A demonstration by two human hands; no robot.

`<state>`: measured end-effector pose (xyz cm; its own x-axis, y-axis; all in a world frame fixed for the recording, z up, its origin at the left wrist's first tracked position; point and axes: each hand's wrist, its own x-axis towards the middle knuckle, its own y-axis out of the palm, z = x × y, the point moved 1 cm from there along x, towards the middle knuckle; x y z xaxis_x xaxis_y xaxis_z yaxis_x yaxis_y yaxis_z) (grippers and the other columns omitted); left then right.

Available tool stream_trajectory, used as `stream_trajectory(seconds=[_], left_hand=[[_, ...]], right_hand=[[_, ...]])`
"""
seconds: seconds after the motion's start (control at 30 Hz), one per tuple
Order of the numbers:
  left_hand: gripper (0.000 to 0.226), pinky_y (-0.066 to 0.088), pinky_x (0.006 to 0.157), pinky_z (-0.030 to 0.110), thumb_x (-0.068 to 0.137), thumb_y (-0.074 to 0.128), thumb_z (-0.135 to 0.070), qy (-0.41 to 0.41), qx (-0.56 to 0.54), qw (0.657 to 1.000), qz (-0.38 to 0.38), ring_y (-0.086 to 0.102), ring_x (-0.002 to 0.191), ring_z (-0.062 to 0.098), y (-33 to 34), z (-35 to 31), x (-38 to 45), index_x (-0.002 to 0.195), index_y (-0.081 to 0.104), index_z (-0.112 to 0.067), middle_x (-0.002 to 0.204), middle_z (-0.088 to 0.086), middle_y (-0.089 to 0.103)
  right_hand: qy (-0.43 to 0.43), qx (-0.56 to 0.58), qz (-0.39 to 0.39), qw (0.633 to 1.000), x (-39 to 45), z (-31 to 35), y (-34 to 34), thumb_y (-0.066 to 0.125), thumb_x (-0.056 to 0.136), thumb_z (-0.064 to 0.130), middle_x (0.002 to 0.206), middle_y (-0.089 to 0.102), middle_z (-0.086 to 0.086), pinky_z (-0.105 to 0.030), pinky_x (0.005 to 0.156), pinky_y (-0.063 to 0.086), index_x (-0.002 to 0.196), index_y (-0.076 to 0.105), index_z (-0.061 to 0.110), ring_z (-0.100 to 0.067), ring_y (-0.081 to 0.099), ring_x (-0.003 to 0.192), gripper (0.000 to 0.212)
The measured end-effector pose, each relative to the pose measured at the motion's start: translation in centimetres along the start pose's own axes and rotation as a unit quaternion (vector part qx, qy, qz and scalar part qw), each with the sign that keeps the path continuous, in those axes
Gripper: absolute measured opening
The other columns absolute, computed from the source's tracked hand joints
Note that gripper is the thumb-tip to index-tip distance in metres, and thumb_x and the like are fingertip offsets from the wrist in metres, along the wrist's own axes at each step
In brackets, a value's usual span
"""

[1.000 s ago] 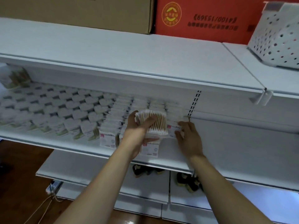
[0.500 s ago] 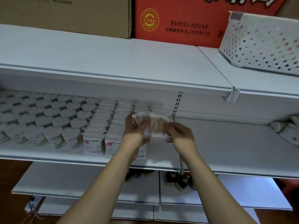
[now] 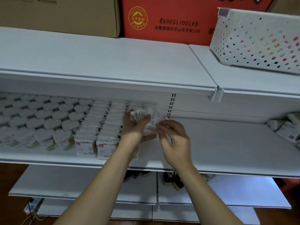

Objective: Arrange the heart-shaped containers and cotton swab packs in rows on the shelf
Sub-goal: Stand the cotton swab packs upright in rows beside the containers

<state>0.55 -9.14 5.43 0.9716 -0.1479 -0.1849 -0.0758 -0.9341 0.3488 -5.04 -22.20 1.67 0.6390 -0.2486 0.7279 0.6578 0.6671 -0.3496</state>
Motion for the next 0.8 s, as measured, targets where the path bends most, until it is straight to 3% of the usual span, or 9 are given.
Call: stream_trajectory(seconds=[0.1, 0.2, 0.3, 0.37, 0.47, 0.53, 0.63, 0.7, 0.8], left_hand=[[0.062, 0.062, 0.070, 0.043, 0.092, 0.068, -0.015, 0.011, -0.003, 1.000, 0.000, 0.065, 0.099, 0.014, -0.3, -0.1, 0.3, 0.145, 0.036, -0.022, 0.142, 0.007, 0.046], [0.063, 0.062, 0.069, 0.041, 0.092, 0.068, -0.012, 0.002, -0.020, 1.000, 0.008, 0.066, 0.104, 0.017, -0.4, 0.2, 0.5, 0.146, 0.036, -0.023, 0.145, 0.009, 0.044], [0.061, 0.062, 0.072, 0.045, 0.092, 0.066, -0.007, -0.005, -0.011, 1.000, 0.022, 0.069, 0.105, 0.026, -0.6, 0.6, 0.7, 0.144, 0.038, -0.023, 0.141, 0.012, 0.050], [0.059, 0.062, 0.073, 0.046, 0.092, 0.066, -0.005, -0.007, -0.003, 1.000, 0.021, 0.069, 0.104, 0.026, -0.6, 0.6, 0.8, 0.143, 0.039, -0.023, 0.137, 0.012, 0.053], [0.047, 0.062, 0.067, 0.042, 0.095, 0.062, -0.009, -0.013, -0.012, 1.000, 0.000, 0.067, 0.104, 0.029, -0.9, 0.3, 1.2, 0.136, 0.044, -0.024, 0.125, 0.009, 0.058], [0.043, 0.063, 0.066, 0.043, 0.098, 0.058, -0.010, -0.021, -0.024, 0.999, -0.031, 0.068, 0.097, 0.028, -1.5, 0.1, 1.7, 0.136, 0.045, -0.025, 0.117, 0.009, 0.061], [0.049, 0.063, 0.064, 0.043, 0.099, 0.057, -0.011, -0.016, -0.030, 0.997, -0.075, 0.068, 0.093, 0.024, -2.6, -0.3, 2.0, 0.144, 0.039, -0.023, 0.113, 0.003, 0.061], [0.055, 0.063, 0.061, 0.039, 0.100, 0.057, -0.013, -0.011, -0.018, 0.996, -0.083, 0.068, 0.091, 0.023, -3.0, -0.4, 2.2, 0.149, 0.034, -0.024, 0.110, -0.001, 0.059], [0.057, 0.062, 0.058, 0.038, 0.099, 0.058, -0.015, -0.010, 0.009, 0.997, -0.077, 0.069, 0.087, 0.025, -3.3, -0.3, 2.1, 0.150, 0.033, -0.025, 0.113, 0.004, 0.061]], right_hand=[[0.159, 0.064, -0.031, 0.985, 0.6, 0.1, -0.6, 0.065, 0.093, 0.019, 0.115, 0.065, 0.003, -0.024, 0.088, 0.054, 0.116, 0.070, 0.017, -0.006, 0.061, 0.108, 0.024], [0.342, 0.114, 0.046, 0.932, 1.3, -0.3, -0.7, 0.068, 0.092, 0.034, 0.103, 0.070, 0.014, -0.017, 0.081, 0.054, 0.134, 0.055, 0.026, 0.004, 0.065, 0.094, 0.045], [0.414, 0.146, 0.070, 0.896, 1.4, -1.1, -0.5, 0.070, 0.089, 0.037, 0.088, 0.075, 0.006, -0.041, 0.084, 0.060, 0.122, 0.061, 0.025, -0.009, 0.072, 0.080, 0.036], [0.440, 0.199, 0.041, 0.875, 1.7, -0.9, -0.3, 0.071, 0.090, 0.027, 0.096, 0.075, -0.005, -0.040, 0.078, 0.061, 0.110, 0.064, 0.022, -0.016, 0.073, 0.082, 0.022], [0.426, 0.271, -0.020, 0.863, 2.5, -1.3, -0.5, 0.067, 0.093, 0.012, 0.096, 0.072, -0.011, -0.033, 0.068, 0.060, 0.106, 0.063, 0.017, -0.019, 0.072, 0.078, 0.014], [0.381, 0.222, -0.044, 0.896, 3.0, -2.6, -1.1, 0.065, 0.094, 0.010, 0.095, 0.071, -0.007, -0.032, 0.070, 0.060, 0.107, 0.065, 0.020, -0.018, 0.071, 0.079, 0.016], [0.267, -0.001, 0.052, 0.962, 2.6, -5.0, -1.6, 0.065, 0.092, 0.013, 0.106, 0.066, 0.006, -0.024, 0.084, 0.053, 0.108, 0.068, 0.030, -0.009, 0.064, 0.089, 0.023], [0.204, -0.051, 0.138, 0.968, 1.5, -5.6, -0.8, 0.065, 0.092, 0.008, 0.108, 0.062, 0.005, -0.006, 0.080, 0.044, 0.112, 0.071, 0.023, 0.003, 0.056, 0.084, 0.026], [0.136, -0.071, 0.199, 0.968, -0.2, -6.6, 1.3, 0.065, 0.093, 0.007, 0.111, 0.062, 0.001, 0.000, 0.077, 0.040, 0.119, 0.070, 0.015, 0.002, 0.055, 0.080, 0.027]])
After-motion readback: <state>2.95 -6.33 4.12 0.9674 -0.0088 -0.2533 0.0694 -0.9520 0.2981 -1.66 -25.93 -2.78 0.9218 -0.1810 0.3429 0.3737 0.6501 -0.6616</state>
